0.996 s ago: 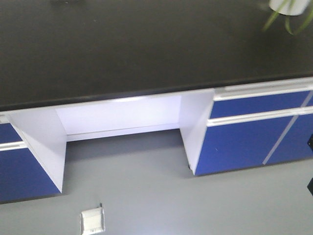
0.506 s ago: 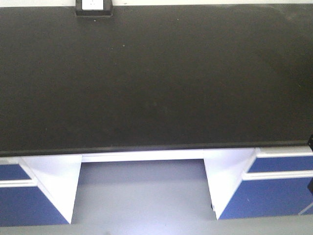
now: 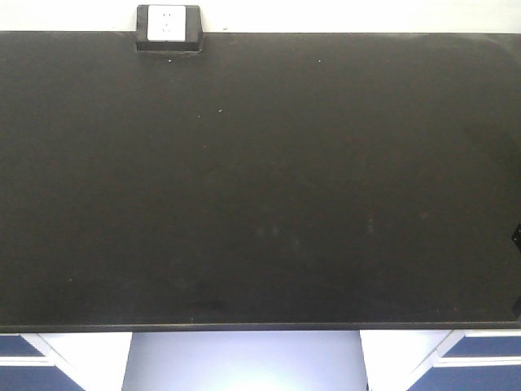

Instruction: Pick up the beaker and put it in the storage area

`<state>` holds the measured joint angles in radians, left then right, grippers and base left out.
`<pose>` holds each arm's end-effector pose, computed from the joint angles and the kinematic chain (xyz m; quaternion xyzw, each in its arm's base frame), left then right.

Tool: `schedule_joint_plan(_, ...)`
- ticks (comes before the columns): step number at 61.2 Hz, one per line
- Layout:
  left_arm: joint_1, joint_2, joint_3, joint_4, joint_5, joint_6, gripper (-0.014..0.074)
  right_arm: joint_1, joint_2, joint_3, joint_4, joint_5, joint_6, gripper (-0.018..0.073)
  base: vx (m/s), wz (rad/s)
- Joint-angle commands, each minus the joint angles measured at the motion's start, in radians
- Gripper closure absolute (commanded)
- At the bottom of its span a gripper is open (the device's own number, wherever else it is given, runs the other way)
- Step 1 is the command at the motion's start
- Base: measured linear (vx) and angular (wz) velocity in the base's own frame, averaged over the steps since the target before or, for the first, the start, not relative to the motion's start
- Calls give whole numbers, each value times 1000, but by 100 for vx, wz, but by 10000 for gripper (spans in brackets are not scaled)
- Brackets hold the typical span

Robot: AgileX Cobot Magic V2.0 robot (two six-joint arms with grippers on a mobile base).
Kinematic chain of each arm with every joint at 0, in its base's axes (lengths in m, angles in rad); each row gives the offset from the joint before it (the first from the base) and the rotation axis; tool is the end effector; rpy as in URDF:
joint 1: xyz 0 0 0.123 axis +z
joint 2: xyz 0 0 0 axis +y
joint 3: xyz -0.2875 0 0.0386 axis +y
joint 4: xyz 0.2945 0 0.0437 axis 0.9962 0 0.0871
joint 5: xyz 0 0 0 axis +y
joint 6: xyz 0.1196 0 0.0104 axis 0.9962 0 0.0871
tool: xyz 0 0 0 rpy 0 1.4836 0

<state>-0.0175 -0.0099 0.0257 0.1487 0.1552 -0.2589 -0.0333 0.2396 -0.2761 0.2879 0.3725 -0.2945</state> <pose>0.1269 0.0005 0.1879 -0.0425 0.7343 -0.0354 0.6766 0.1390 0.0078 0.2553 -0.0289 0.7841 0.0225 0.6195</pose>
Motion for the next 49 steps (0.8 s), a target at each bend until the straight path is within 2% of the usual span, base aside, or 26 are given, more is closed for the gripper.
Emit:
schedule_joint_plan(1,-8,-17,22,-5,-85,-6,605,-2,9,-33,5,-78,-7,559,9,1)
schedule_joint_plan(49,-8,-17,22,-5,-85,-6,605,-2,9,-33,5,-75,-7,559,1,0)
